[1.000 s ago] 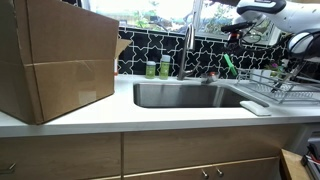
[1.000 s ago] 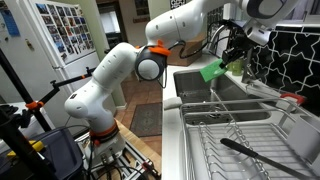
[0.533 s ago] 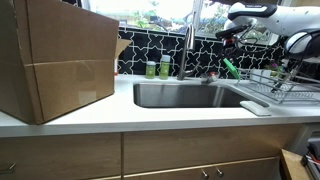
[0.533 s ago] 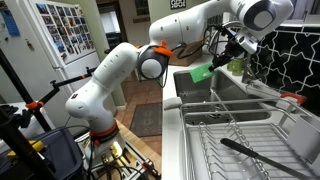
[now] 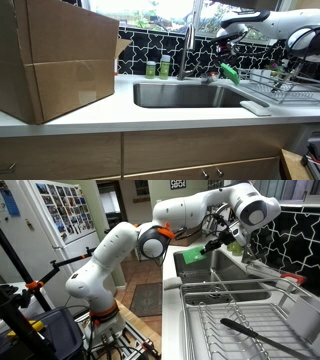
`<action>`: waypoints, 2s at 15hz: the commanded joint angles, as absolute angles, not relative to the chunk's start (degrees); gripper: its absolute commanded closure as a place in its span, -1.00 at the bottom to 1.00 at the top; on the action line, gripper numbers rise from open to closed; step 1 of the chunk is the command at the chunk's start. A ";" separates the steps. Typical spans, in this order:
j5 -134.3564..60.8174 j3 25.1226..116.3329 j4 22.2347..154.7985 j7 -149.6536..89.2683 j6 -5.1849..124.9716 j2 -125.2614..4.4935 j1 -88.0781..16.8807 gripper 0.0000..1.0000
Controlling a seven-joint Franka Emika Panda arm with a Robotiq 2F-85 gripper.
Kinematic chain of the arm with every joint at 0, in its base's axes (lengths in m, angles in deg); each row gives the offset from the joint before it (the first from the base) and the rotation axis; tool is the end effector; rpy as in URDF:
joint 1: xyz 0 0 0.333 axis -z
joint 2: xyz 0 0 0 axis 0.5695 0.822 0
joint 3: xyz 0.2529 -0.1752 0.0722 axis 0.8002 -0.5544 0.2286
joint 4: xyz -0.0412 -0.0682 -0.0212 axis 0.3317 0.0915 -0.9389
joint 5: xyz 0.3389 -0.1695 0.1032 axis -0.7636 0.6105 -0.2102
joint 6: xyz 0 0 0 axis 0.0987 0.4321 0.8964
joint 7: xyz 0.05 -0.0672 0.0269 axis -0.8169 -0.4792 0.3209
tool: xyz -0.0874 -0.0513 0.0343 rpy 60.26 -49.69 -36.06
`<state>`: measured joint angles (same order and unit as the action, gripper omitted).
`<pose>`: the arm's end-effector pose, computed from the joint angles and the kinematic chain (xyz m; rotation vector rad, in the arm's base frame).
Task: Put the green sponge on the edge of the sink then put the white sponge in the transparent box
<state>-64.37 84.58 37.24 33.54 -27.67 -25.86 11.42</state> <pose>0.5441 -0.3942 0.4229 -1.7173 1.8859 1.1935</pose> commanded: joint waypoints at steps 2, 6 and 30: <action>-63.75 87.72 50.93 30.50 -27.69 -30.42 12.73 0.92; -64.34 86.76 58.99 31.33 -26.12 -33.94 11.88 0.92; -63.28 59.92 85.60 35.66 -12.50 -47.63 -15.06 0.91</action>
<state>-63.70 61.90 85.82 35.52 -11.80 -48.52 -13.13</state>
